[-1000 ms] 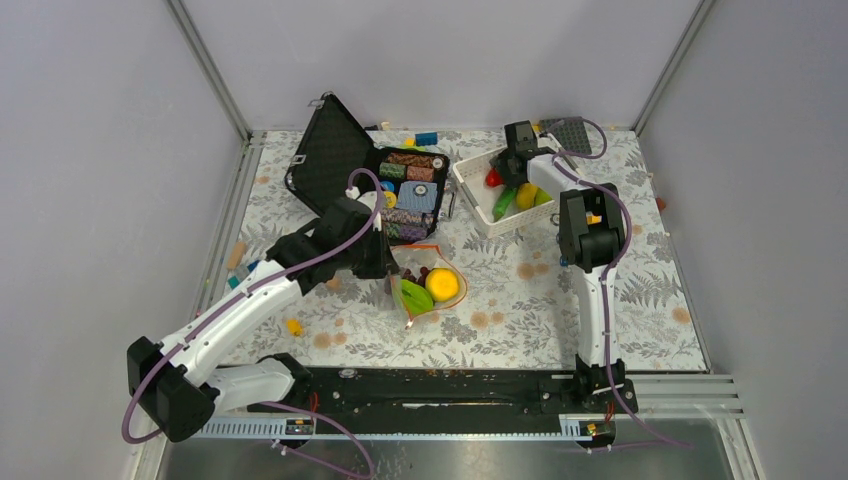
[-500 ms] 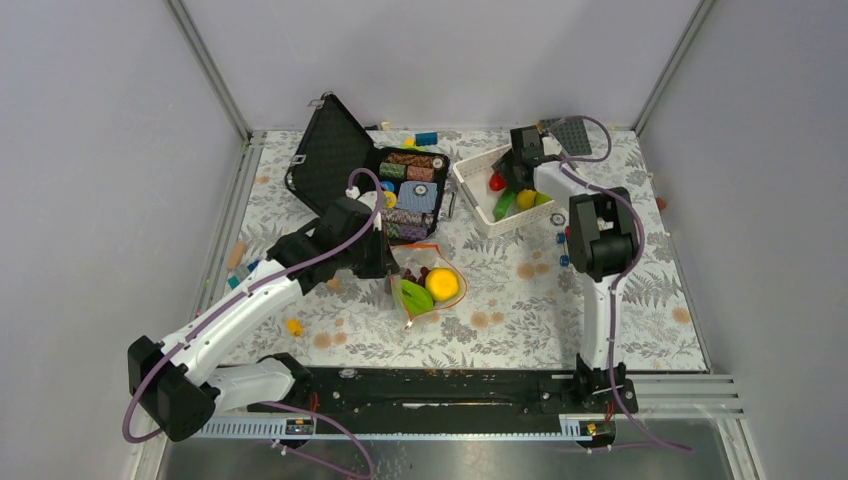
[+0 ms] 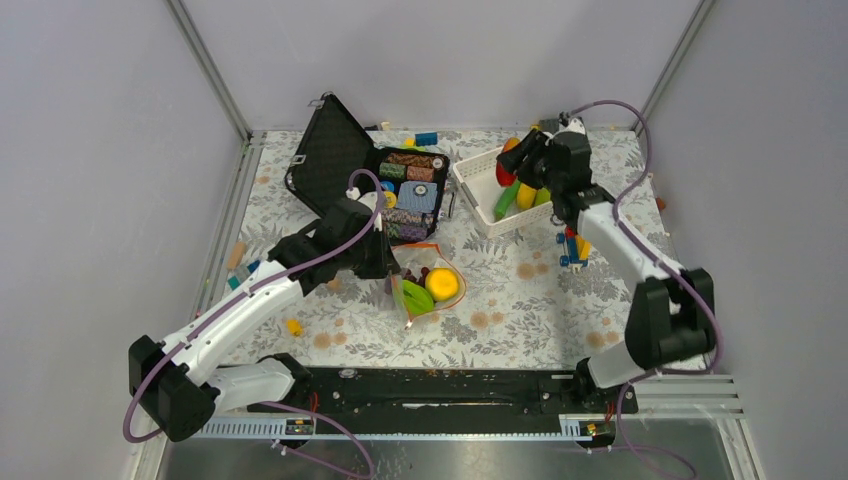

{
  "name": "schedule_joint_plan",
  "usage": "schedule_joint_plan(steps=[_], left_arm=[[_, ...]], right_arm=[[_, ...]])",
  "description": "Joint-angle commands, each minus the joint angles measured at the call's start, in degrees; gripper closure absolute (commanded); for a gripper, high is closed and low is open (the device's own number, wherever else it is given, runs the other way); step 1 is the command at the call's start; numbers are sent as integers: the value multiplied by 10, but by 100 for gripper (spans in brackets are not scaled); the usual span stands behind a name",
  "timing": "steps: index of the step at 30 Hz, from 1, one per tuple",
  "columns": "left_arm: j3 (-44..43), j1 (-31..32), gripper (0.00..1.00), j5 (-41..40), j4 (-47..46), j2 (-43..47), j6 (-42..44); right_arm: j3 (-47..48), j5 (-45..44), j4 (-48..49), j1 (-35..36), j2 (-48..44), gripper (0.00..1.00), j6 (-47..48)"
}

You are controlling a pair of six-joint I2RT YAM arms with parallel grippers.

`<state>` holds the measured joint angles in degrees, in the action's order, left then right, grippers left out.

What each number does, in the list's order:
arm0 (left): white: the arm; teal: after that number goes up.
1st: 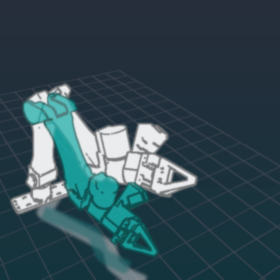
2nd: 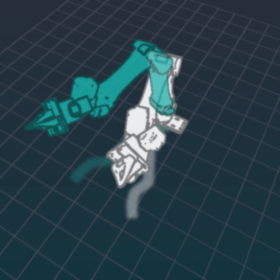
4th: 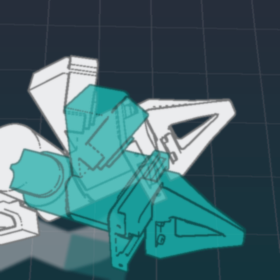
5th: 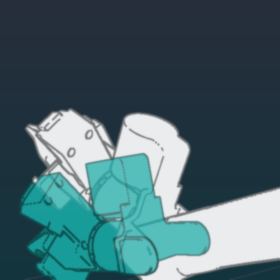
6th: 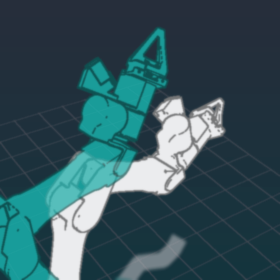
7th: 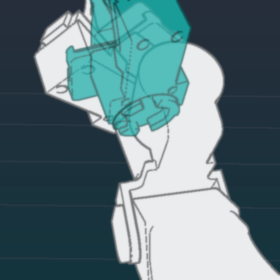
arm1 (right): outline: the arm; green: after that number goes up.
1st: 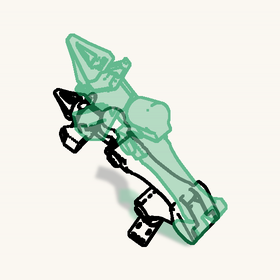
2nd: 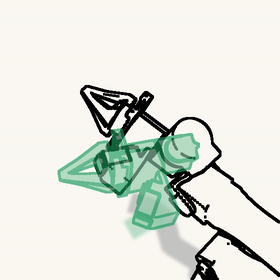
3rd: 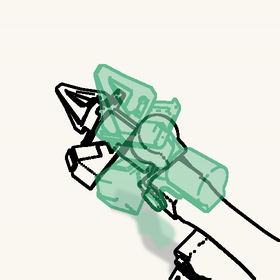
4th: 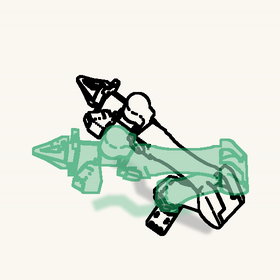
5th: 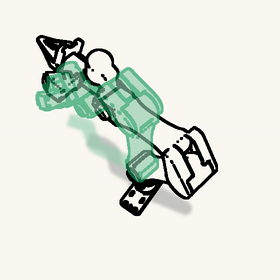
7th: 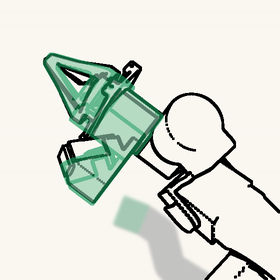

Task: Place the food in the zip-top bag and seal the zipper
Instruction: Pick up the fake fruit from the bin, then place the fake fruit in the zipper food storage bag.

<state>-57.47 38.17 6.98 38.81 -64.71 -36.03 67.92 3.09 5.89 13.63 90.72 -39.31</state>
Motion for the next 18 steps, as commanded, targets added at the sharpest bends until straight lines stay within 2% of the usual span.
schedule_joint_plan(steps=[1, 6, 9, 13, 18], left_arm=[[3, -3, 100, 4, -35, 12, -3], [8, -3, 100, 24, -39, 17, -1], [11, -3, 100, 24, -38, 24, -2], [10, -3, 100, 24, -38, 30, -2], [6, -2, 100, 25, -38, 34, 0]], right_arm=[[-78, 136, 68, 29, -121, 76, 97], [-156, 161, 52, 94, -251, 76, 165], [-192, 208, 53, 139, -310, 76, 181], [-229, 237, 60, 208, -340, 76, 189], [-237, 242, 41, 293, -323, 75, 212]])
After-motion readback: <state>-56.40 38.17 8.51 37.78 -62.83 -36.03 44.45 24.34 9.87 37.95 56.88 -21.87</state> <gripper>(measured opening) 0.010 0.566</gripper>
